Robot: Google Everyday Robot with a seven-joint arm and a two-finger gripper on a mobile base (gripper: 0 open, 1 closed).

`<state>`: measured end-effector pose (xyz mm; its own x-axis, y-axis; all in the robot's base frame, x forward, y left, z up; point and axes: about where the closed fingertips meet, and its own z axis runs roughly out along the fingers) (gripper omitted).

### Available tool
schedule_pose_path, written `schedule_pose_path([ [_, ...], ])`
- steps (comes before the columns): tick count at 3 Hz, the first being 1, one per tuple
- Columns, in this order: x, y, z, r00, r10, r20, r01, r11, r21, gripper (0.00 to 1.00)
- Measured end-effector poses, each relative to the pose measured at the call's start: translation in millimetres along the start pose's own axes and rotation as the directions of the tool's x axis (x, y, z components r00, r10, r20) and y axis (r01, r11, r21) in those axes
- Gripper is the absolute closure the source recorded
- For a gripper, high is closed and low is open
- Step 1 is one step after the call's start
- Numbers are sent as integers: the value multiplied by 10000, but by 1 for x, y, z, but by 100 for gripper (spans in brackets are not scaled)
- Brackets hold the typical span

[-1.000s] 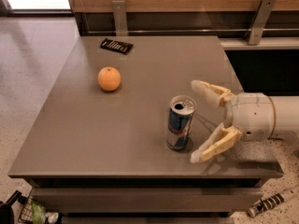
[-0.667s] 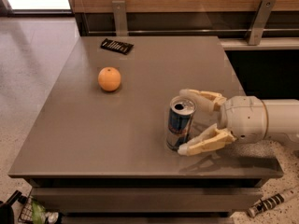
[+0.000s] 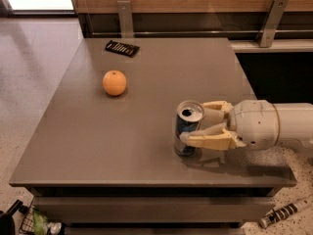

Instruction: Move redbull can near rxbar chocolate

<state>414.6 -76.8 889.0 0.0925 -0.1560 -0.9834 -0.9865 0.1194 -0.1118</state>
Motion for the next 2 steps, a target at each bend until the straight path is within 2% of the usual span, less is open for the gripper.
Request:
schedule_pose_path([
  [1, -1, 1, 2, 10000, -20, -4, 20, 10000, -38, 100],
  [2, -2, -1, 2, 10000, -8, -9, 8, 10000, -36, 100],
])
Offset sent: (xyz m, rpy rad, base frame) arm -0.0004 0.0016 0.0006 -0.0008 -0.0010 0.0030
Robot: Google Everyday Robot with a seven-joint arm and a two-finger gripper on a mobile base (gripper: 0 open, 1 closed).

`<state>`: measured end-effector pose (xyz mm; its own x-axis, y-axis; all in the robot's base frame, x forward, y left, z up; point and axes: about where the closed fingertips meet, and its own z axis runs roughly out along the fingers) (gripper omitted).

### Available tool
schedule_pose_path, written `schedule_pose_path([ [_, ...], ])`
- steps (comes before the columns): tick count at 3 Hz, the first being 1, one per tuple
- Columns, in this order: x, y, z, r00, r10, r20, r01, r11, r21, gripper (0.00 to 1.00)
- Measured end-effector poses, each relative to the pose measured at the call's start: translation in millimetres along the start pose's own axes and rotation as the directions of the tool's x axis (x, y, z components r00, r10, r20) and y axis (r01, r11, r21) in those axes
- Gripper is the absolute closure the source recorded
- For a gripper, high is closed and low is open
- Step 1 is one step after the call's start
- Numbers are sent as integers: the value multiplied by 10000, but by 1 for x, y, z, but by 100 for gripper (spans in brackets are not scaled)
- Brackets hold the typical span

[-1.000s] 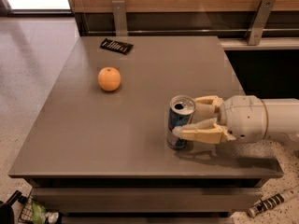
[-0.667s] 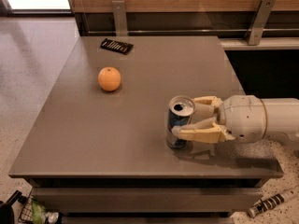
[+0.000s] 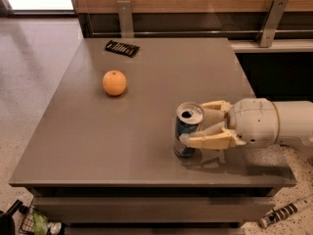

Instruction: Move redbull can near rxbar chocolate

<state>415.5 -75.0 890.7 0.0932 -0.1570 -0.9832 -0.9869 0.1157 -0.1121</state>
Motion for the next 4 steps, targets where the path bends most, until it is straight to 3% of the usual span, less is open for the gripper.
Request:
schedule_pose_path([
  [2, -35, -117, -5, 9932, 1078, -446, -1074, 9942, 100, 100],
  [3, -51, -200, 8, 9884, 1460, -410, -1434, 9878, 610, 100],
  [4, -61, -252, 17, 9891, 1457, -217, -1421, 9825, 1204, 100],
])
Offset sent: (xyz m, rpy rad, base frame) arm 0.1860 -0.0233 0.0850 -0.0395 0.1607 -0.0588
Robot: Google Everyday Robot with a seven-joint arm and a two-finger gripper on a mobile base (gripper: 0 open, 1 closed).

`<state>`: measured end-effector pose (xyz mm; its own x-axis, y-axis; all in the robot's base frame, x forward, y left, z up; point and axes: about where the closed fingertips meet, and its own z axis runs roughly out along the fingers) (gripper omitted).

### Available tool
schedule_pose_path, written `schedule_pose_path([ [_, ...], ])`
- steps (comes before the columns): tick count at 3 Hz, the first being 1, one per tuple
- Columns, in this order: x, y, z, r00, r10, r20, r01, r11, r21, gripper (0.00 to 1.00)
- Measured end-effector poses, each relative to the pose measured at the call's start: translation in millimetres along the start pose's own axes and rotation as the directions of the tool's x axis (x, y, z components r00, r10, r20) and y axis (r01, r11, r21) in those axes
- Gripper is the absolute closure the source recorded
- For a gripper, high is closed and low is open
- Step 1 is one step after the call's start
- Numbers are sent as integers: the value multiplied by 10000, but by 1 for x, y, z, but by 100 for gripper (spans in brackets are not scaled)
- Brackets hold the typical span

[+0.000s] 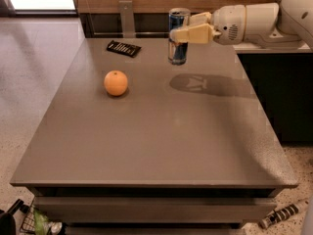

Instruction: Move redbull can near rxbar chocolate

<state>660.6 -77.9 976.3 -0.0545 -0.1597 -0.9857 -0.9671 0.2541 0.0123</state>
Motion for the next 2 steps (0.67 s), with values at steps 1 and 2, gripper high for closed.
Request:
schedule_pose_path([
  [1, -4, -35, 22, 9999, -154, 79, 148, 9971, 751, 100],
  [2, 8, -66, 46, 9998, -147, -147, 171, 9846, 1740, 100],
])
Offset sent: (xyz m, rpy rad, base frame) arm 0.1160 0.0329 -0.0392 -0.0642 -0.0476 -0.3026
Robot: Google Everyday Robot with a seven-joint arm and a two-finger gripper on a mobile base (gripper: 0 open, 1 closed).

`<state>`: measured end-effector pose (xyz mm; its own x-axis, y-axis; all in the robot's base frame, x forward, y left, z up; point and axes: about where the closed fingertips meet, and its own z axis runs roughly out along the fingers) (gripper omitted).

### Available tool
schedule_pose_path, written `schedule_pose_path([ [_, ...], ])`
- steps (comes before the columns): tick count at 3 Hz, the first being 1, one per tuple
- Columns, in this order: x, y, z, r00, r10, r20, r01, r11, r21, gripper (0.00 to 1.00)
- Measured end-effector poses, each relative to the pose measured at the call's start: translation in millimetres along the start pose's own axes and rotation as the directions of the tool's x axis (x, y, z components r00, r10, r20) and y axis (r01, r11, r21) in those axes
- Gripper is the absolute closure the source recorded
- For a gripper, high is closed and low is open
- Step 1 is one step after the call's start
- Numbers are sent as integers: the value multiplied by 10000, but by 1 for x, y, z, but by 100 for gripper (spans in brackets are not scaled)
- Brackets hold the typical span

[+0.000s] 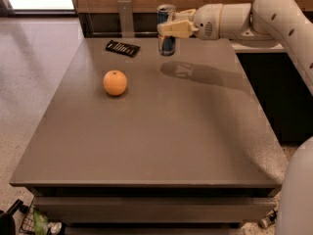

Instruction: Move redbull can near rxbar chocolate

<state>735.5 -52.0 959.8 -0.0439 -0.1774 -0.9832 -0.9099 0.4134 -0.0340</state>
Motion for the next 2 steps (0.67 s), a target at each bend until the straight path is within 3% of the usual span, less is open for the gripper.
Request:
schedule_pose_path([
  [1, 13, -14, 19, 9999, 19, -113, -11, 9973, 731, 100],
  [2, 26, -29, 35, 9998, -59, 210, 26, 9882, 1534, 100],
])
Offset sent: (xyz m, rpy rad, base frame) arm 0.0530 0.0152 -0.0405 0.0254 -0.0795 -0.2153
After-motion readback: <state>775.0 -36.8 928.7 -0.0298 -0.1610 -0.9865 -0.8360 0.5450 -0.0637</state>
